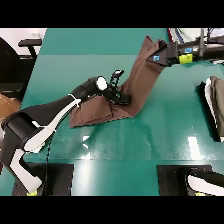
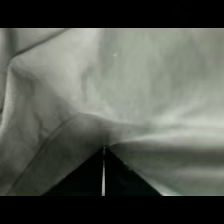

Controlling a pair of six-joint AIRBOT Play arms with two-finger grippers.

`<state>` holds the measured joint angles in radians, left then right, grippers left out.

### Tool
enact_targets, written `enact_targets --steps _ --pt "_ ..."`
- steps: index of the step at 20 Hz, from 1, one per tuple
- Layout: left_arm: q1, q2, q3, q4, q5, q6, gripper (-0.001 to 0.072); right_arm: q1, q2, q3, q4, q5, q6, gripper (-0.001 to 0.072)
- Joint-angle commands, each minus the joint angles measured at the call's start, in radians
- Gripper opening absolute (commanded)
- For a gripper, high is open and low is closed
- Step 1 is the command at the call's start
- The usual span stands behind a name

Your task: Fold the shirts.

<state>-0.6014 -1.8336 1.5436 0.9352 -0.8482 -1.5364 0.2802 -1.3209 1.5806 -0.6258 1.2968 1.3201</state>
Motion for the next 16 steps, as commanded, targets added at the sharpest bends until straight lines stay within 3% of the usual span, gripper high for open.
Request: enact_targets --steps 1,5,9,11,12,14,15,16 --pt "0.069 0.042 0.048 0.051 -0.062 -0.001 0.0024 0.066 0.001 0.011 0.007 -0.050 0.008 0.0015" --pt "0.264 0.251 0.063 0.246 -0.104 0.000 0.0024 0.197 -0.019 0.011 0.008 -0.129 0.007 0.0016" --pt "0.478 0.467 0.063 0.308 -0.103 0.000 0.0025 0.462 -0.140 0.011 0.037 -0.367 -0.013 0.0016" --pt "0.557 0.543 0.063 0.344 -0.105 0.000 0.0025 0.582 -0.254 0.048 0.104 -0.452 -0.074 0.0040" --pt "0.590 0.571 0.062 0.349 -0.106 0.000 0.0025 0.632 -0.323 0.100 0.110 -0.456 -0.100 0.0135" --pt "0.645 0.609 0.062 0.349 -0.122 0.000 0.0025 0.696 -0.443 0.209 0.101 -0.429 -0.117 0.0478" --pt "0.661 0.618 0.062 0.349 -0.135 0.000 0.0025 0.705 -0.488 0.256 0.100 -0.374 -0.117 0.0533" --pt "0.674 0.619 0.062 0.349 -0.153 0.000 0.0025 0.698 -0.523 0.300 0.100 -0.285 -0.117 0.0526"
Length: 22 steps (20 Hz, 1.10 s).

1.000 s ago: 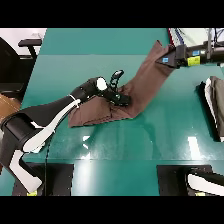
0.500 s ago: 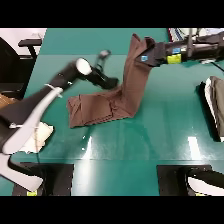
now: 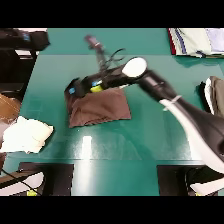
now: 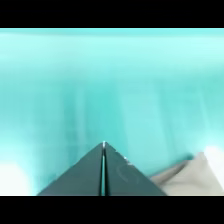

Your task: Fold the shirts.

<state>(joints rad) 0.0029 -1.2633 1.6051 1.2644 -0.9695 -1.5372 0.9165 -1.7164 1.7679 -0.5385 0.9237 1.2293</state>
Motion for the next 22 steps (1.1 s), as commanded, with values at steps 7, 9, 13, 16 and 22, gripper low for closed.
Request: enact_targets --steps 7,9,13,16,22 --pt "0.072 0.048 0.000 0.034 -0.087 0.028 0.0025 -0.166 -0.037 0.051 -0.373 0.294 0.110 0.0436" --pt "0.072 0.048 0.000 0.031 -0.087 0.028 0.0025 -0.274 0.036 -0.085 -0.422 0.298 0.150 0.0436" --pt "0.069 0.047 0.000 0.030 -0.087 0.028 0.0025 -0.485 0.121 -0.337 -0.422 0.297 0.206 0.0505" --pt "0.069 0.045 -0.003 -0.013 -0.085 0.028 0.0025 -0.579 0.087 -0.432 -0.348 0.294 0.227 0.0676" --pt "0.069 0.043 -0.013 -0.104 -0.099 0.027 0.0025 -0.510 -0.103 -0.423 -0.071 0.273 0.111 0.0673"
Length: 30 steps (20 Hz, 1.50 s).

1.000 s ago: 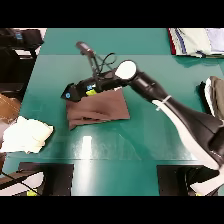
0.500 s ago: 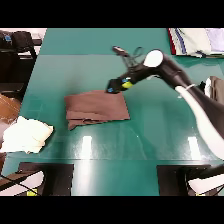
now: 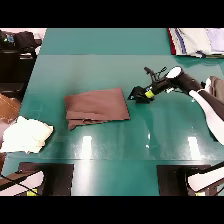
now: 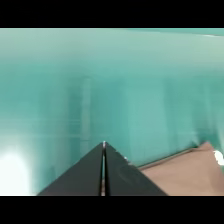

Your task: Fold the shirts.

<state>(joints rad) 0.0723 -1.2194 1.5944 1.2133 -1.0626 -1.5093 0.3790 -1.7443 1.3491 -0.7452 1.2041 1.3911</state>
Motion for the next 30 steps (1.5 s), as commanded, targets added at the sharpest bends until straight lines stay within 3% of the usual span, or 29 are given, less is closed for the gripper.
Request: enact_targets --steps 1,2,4,8,13,18,24,30 --pt "0.000 0.000 -0.002 -0.072 -0.003 0.000 0.0025 0.060 -0.113 0.019 0.153 0.001 -0.051 0.0673" --pt "0.000 0.000 -0.002 -0.095 -0.003 0.000 0.0025 0.093 -0.146 0.051 0.157 0.008 -0.051 0.0668" --pt "-0.007 0.000 -0.002 -0.115 -0.002 0.000 0.0025 0.152 -0.189 0.126 0.159 0.002 -0.059 0.0533" --pt "-0.090 0.000 -0.002 -0.104 0.008 0.000 0.0025 0.210 -0.198 0.283 0.078 -0.064 -0.066 0.0017" --pt "-0.204 0.000 -0.002 -0.092 0.023 0.000 0.0025 0.080 -0.115 0.403 -0.152 -0.047 0.051 0.0016" --pt "-0.217 0.000 -0.002 -0.098 0.026 -0.001 0.0025 -0.288 0.066 0.401 -0.259 0.032 0.060 0.0016" --pt "-0.217 0.000 -0.002 -0.098 0.026 -0.002 0.0025 -0.733 0.190 0.401 -0.268 -0.026 0.060 0.0016" --pt "-0.217 0.000 -0.002 -0.098 0.024 -0.003 0.0025 -0.955 0.194 0.402 -0.265 -0.170 0.060 0.0016"
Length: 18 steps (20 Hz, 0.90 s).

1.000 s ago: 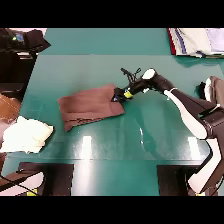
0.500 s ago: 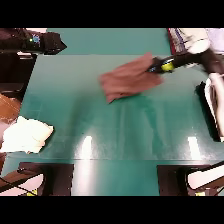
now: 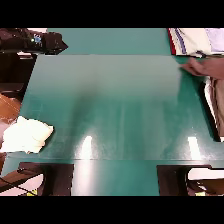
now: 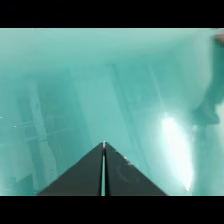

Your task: Fold the shirts.

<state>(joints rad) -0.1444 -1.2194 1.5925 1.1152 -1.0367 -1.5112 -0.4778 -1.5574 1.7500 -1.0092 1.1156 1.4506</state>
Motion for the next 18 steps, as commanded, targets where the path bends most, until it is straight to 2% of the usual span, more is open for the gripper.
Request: enact_targets --steps 1,5,8,13,16,18 --pt "-0.001 0.000 0.000 0.000 -0.002 -0.001 0.0025 -0.111 0.007 0.001 0.017 -0.108 -0.001 0.0016" --pt "-0.001 0.000 0.000 -0.001 -0.005 -0.003 0.0025 -0.119 0.007 0.021 0.182 -0.161 -0.082 0.0015" --pt "-0.001 0.000 0.000 0.000 -0.014 -0.003 0.0025 -0.119 0.007 0.125 0.178 -0.095 -0.082 0.0016" --pt "-0.001 0.000 0.000 0.000 -0.031 0.001 0.0025 -0.170 0.011 0.288 0.170 0.108 -0.080 0.0016" --pt "-0.001 0.000 0.000 0.000 -0.034 0.001 0.0025 -0.220 0.066 0.217 0.166 0.152 -0.080 0.0016" --pt "-0.001 0.000 0.000 0.000 -0.039 0.001 0.0025 -0.251 0.118 0.128 0.093 0.169 -0.080 0.0016"
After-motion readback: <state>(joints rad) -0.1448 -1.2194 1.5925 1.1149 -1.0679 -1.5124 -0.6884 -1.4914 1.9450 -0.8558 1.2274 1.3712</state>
